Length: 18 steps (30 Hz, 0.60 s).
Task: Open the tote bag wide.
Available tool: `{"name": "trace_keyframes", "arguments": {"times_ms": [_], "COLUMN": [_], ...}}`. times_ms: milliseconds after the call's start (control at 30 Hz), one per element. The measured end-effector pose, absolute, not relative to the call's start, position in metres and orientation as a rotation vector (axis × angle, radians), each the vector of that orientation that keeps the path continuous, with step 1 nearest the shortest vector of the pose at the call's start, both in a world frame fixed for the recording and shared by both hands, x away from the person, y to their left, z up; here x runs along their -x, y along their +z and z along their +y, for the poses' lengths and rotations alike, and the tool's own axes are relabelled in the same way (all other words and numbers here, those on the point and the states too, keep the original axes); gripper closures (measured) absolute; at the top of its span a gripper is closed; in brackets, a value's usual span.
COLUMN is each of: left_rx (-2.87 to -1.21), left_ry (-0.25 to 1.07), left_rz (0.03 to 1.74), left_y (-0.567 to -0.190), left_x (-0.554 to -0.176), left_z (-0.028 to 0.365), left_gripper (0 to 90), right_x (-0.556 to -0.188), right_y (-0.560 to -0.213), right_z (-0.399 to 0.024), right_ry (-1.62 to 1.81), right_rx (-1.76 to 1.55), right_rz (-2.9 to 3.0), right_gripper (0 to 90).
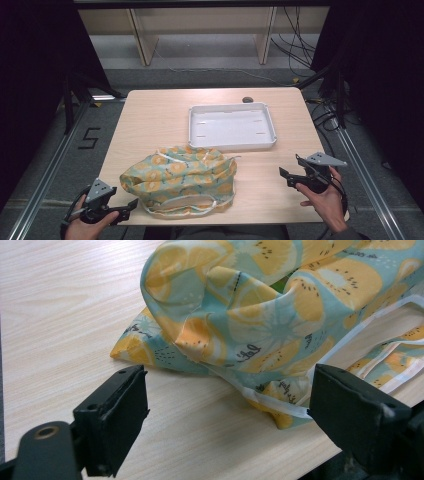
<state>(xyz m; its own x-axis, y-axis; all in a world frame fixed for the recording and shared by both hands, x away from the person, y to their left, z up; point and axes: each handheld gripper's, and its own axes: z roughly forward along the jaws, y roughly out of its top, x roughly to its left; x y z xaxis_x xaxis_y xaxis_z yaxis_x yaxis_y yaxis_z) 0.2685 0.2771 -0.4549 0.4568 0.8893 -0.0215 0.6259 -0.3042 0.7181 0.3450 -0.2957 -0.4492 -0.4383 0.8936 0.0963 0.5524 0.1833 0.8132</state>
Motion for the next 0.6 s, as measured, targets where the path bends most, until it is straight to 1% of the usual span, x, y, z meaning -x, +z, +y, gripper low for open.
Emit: {"name": "trace_keyframes", "arguments": {"times_ms": [67, 100, 267, 300, 333, 367, 400, 600], "left_rx": [-2.057, -2.058, -2.066, -2.019, -2.036, -2.061, -2.071, -2.079], "left_ry": [0.515, 0.512, 0.521, 0.507, 0.511, 0.501, 0.512, 0.511], "left_rz": [1.254, 1.247, 1.241, 1.256, 1.259, 1.25, 1.242, 1.234], "left_y": [-0.454, -0.455, -0.455, -0.457, -0.456, -0.455, -0.455, -0.455], "left_x": [-0.268, -0.269, -0.269, -0.269, -0.268, -0.269, -0.269, -0.269], "left_z": [0.277, 0.277, 0.277, 0.274, 0.274, 0.275, 0.275, 0.276], "left_gripper": [15.2, 15.2, 15.2, 15.2, 15.1, 15.1, 15.1, 15.2], "right_x": [-0.347, -0.345, -0.349, -0.349, -0.353, -0.351, -0.353, -0.363], "right_y": [-0.45, -0.45, -0.453, -0.453, -0.454, -0.454, -0.455, -0.457], "right_z": [-0.297, -0.295, -0.29, -0.288, -0.289, -0.286, -0.285, -0.274], "right_ry": [1.159, 1.166, 1.182, 1.192, 1.183, 1.198, 1.192, 1.214], "right_rx": [-1.319, -1.351, -1.291, -1.302, -1.253, -1.298, -1.264, -1.186], "right_rz": [2.084, 2.094, 2.143, 2.158, 2.182, 2.189, 2.189, 2.216], "right_gripper": [20.4, 20.2, 19.3, 18.9, 18.9, 18.9, 18.9, 18.9]}}
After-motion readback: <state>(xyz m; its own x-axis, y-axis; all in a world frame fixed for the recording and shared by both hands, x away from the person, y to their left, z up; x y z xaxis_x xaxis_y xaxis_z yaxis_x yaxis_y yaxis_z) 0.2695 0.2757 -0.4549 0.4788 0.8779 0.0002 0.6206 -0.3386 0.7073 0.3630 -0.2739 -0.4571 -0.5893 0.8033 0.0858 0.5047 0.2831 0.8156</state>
